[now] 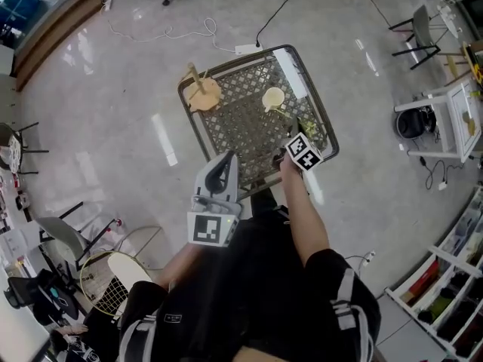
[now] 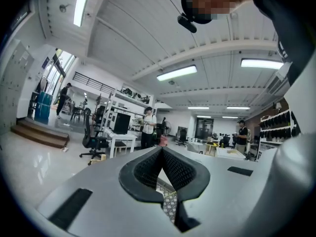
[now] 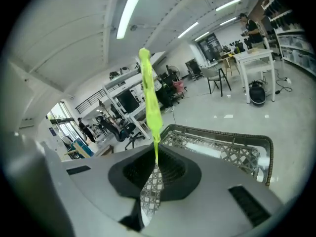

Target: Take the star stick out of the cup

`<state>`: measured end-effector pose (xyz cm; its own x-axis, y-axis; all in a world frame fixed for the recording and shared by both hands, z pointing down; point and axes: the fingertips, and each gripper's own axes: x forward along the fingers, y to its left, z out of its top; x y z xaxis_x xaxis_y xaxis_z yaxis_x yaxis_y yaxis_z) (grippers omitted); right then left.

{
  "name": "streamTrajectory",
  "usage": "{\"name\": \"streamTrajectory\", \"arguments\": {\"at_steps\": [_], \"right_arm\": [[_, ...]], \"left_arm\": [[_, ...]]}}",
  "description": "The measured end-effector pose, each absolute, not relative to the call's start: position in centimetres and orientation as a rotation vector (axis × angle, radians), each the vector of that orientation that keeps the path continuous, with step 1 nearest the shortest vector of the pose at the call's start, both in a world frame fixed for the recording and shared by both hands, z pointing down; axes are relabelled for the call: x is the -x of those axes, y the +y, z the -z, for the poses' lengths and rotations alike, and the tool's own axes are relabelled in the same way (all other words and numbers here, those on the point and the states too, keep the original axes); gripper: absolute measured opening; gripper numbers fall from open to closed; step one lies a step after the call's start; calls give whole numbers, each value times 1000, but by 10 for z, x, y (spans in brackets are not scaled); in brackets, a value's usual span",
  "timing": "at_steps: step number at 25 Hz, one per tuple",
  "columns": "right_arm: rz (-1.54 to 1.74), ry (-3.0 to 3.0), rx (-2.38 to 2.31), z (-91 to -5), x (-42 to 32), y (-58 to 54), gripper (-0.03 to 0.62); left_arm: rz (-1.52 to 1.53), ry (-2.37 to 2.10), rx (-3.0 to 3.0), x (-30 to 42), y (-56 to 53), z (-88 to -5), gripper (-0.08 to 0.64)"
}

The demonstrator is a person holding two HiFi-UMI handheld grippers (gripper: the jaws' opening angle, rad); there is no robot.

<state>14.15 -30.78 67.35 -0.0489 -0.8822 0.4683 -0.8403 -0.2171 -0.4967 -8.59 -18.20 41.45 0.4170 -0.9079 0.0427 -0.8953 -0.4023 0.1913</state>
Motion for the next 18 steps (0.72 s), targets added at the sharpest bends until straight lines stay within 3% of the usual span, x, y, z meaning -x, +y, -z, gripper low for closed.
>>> {"name": "streamTrajectory", "arguments": {"at_steps": [18], "right_arm": [[794, 2425, 2049, -539, -68, -114, 21]], "left_arm": [[54, -1623, -2507, 120, -70, -417, 15]]}}
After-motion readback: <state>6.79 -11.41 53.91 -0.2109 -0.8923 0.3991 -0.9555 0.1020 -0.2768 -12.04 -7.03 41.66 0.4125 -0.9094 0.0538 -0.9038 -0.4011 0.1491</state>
